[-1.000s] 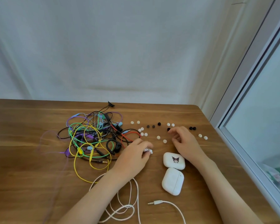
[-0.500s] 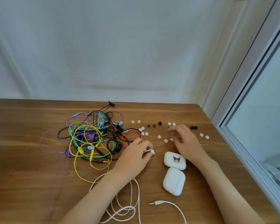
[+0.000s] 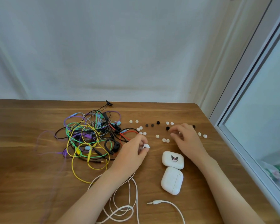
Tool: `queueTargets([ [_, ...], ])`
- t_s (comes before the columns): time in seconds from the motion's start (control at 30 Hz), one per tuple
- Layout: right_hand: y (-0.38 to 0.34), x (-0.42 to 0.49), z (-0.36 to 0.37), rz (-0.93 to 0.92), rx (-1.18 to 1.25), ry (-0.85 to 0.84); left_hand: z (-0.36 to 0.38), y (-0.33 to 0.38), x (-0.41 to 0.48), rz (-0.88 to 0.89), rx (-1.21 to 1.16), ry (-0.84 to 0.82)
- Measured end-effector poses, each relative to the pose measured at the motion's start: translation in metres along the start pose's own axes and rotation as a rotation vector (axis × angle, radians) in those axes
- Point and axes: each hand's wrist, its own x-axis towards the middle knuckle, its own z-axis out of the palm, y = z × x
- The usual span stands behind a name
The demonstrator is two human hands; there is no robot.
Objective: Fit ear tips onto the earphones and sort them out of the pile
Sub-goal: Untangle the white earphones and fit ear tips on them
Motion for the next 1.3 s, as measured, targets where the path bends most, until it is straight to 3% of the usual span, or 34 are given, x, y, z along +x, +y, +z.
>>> queueTargets([
  [0.17, -0.007, 0.002, 0.005, -0.064, -0.126, -0.174, -0.002, 0.001, 0.001, 0.009, -0.01, -0.01],
  [0.57, -0.015, 0.009, 0.012, -0.013, -0.005, -0.132, -0.001, 0.003, 0.002, 0.006, 0.024, -0.014],
  [1.3, -0.003, 0.002, -0.013, -0.034, -0.203, -0.261, -0.003, 0.001, 0.001, -0.014, 0.0, -0.026],
])
